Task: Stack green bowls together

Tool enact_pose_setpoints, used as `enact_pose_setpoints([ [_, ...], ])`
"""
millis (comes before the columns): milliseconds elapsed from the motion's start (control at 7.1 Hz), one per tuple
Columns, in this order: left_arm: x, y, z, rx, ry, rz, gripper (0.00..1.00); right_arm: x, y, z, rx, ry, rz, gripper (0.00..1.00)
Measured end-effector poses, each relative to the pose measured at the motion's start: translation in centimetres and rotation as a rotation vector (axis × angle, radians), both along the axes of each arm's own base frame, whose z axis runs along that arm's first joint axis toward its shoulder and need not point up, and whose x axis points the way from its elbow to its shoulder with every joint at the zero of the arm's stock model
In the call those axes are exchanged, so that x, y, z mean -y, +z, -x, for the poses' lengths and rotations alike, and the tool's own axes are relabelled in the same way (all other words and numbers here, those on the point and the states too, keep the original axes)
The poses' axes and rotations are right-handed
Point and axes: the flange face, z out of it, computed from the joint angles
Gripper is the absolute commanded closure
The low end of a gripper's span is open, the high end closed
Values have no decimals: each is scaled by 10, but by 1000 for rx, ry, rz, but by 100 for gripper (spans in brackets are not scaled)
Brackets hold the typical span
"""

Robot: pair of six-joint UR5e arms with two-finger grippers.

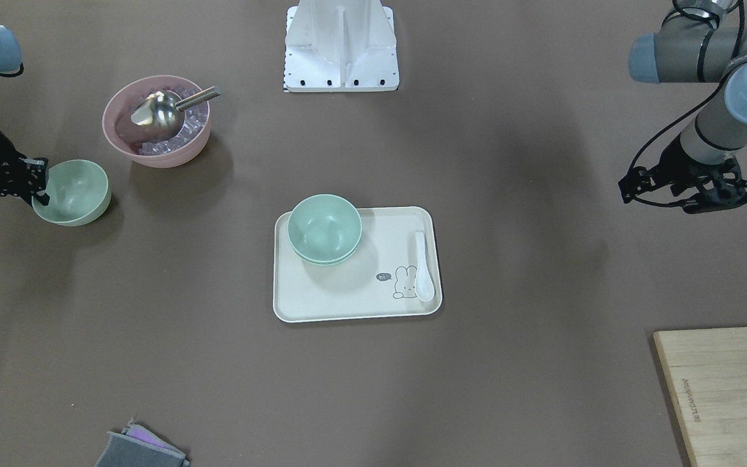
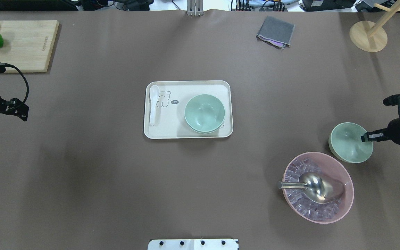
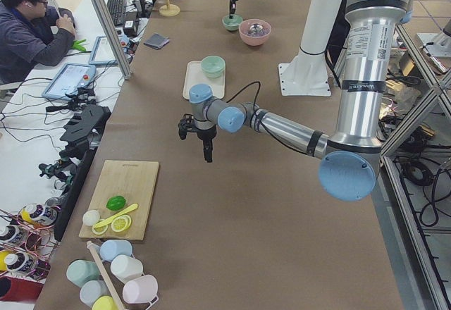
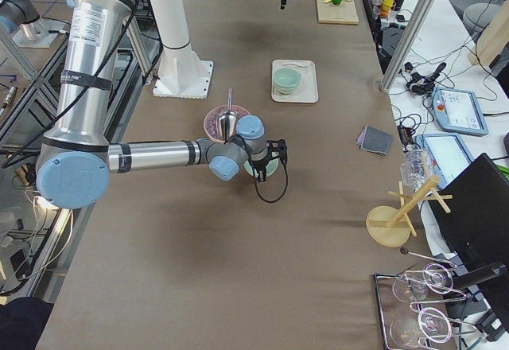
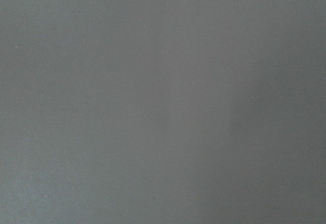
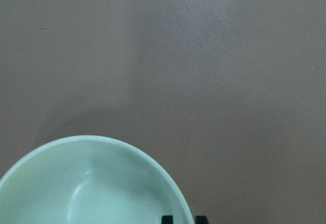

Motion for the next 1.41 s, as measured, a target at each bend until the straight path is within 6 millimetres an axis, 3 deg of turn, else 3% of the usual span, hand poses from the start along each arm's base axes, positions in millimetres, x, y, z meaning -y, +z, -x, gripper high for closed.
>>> enact_pose_setpoints([
  [423,-1,2,-2,2,5,2,1,0,-5,-3,7,3,-5,74],
  [705,-1,2,-2,2,6,2,1,0,-5,-5,8,7,-7,100],
  [1127,-1,3,-3,3,7,4,1,3,-8,-11,12,20,-8,100],
  [1409,-1,8,-4,8,9,11,1,22,-26,-45,86,54,14,100],
])
